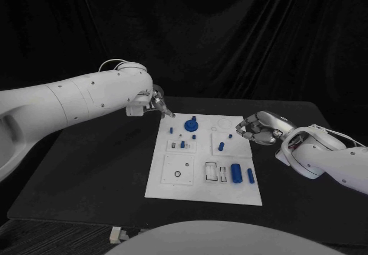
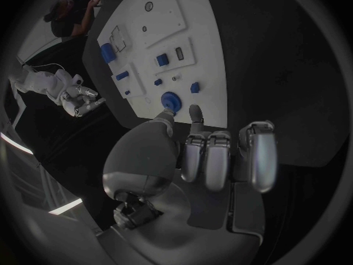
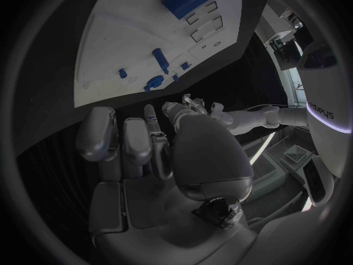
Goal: Assemble the parts on the task board
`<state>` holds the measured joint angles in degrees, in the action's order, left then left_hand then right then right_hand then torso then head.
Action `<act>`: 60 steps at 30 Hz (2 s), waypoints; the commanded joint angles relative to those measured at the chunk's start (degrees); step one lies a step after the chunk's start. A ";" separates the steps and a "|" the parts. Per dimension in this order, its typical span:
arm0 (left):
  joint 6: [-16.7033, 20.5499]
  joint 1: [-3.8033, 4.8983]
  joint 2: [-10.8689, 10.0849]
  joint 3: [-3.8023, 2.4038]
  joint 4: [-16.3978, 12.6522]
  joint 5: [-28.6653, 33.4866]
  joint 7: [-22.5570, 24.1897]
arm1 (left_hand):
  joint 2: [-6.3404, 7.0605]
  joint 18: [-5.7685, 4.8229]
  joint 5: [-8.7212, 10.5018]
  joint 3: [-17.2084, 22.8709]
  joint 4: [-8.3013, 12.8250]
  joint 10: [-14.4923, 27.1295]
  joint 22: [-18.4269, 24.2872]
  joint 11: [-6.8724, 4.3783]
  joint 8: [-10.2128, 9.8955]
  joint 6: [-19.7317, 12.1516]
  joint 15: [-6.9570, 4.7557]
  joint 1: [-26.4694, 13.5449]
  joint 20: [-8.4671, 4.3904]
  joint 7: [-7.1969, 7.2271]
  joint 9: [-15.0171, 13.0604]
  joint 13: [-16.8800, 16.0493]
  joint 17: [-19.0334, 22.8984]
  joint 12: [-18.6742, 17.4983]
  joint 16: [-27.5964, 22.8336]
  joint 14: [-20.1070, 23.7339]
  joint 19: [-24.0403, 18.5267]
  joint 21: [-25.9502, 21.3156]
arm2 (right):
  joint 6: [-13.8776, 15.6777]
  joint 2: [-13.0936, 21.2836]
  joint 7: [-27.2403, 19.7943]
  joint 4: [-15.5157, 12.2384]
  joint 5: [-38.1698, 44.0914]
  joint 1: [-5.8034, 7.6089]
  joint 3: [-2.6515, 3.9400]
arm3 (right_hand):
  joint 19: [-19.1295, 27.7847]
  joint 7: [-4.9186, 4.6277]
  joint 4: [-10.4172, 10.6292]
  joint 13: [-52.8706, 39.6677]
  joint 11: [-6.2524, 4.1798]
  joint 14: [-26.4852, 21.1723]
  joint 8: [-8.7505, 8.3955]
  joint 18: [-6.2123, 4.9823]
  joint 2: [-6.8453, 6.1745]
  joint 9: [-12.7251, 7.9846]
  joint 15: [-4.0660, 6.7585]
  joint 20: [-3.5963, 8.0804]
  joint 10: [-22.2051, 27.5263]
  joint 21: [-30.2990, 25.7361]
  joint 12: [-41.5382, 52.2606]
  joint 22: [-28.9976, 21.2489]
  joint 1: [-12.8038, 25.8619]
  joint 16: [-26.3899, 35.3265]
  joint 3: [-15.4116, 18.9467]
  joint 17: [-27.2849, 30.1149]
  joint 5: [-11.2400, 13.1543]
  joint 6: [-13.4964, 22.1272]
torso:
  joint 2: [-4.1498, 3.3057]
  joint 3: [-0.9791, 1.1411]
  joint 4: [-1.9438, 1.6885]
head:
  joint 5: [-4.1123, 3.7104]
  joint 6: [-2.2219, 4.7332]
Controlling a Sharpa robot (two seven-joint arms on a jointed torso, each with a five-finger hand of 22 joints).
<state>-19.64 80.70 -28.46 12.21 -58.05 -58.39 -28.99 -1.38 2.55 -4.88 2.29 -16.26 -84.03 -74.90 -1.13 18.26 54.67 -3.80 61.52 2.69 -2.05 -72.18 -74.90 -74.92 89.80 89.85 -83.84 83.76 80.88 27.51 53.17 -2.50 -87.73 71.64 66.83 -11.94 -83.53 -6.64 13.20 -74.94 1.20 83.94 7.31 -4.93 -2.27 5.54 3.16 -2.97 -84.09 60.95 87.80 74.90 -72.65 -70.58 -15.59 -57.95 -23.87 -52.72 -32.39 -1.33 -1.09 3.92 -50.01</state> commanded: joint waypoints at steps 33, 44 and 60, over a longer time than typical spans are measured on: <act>3.48 -4.32 3.24 -0.04 7.65 0.11 6.83 | -3.00 0.13 0.22 -7.16 -0.14 -5.97 -11.49 3.16 -12.14 -13.54 2.54 2.93 2.12 -5.19 49.07 -15.10 -15.08 0.20 0.15 -6.16 -0.61 -1.68 | 0.06 -0.22 -0.36 0.33 -0.52 -0.11 0.03 | -0.19 0.28 -0.27 -10.70 -0.09 1.22 -0.09 -0.51 0.23 -0.12 0.00 0.04 -3.86 -0.20 -0.02 7.42 -0.41 -0.25 -0.37 0.22 -1.23 -0.37 | -0.05 -0.01 -0.01 | -0.07 0.01; 2.63 -5.17 3.85 -0.04 8.30 0.11 6.29 | -3.41 0.18 0.46 -8.26 -0.15 -5.97 -11.52 2.53 -3.13 0.81 2.38 2.68 2.40 -3.34 44.10 -15.10 -15.08 0.20 0.15 -6.16 -0.54 -1.58 | -0.01 -0.24 -0.37 0.33 -0.52 -0.11 0.03 | -0.20 0.24 -0.81 -10.66 0.00 1.20 -0.04 -0.51 0.16 -0.12 -0.05 0.03 -3.84 -0.27 -0.05 7.46 -1.09 -0.26 -0.64 0.27 -2.36 -0.53 | -0.03 -0.02 0.01 | -0.03 0.01; 2.96 -6.64 4.80 -0.04 8.63 -2.34 6.60 | -4.22 0.36 -0.85 -10.11 -0.17 -5.97 -11.25 1.67 4.77 -3.29 1.60 1.99 1.52 -2.42 29.24 -15.10 -15.08 0.20 0.15 -6.16 -1.14 -2.41 | 0.14 0.12 -0.23 0.01 -0.52 -0.11 0.03 | -0.20 0.21 -0.89 -10.62 0.01 1.19 -0.05 -0.51 0.13 -0.14 -0.05 0.02 -3.82 -0.29 -0.07 7.46 -1.18 -0.25 -0.68 0.30 -2.63 -0.51 | -0.03 -0.03 0.01 | -0.06 0.01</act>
<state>-16.61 74.20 -23.82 12.22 -49.46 -59.14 -23.36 -5.36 2.59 -5.68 -7.65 -16.44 -83.93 -74.93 0.83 22.74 51.54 -1.96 63.21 4.41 -4.50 -42.85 -74.90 -74.91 89.80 89.85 -84.04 82.83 78.53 27.47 53.20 -2.95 -87.57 71.09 66.83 -11.95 -83.53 -6.43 12.64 -74.91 1.20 83.94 7.31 -4.93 -2.19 5.45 3.16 -2.98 -84.09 60.95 87.80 74.92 -73.38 -70.57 -16.15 -57.74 -26.17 -52.93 -32.43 -1.34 -1.09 3.85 -50.01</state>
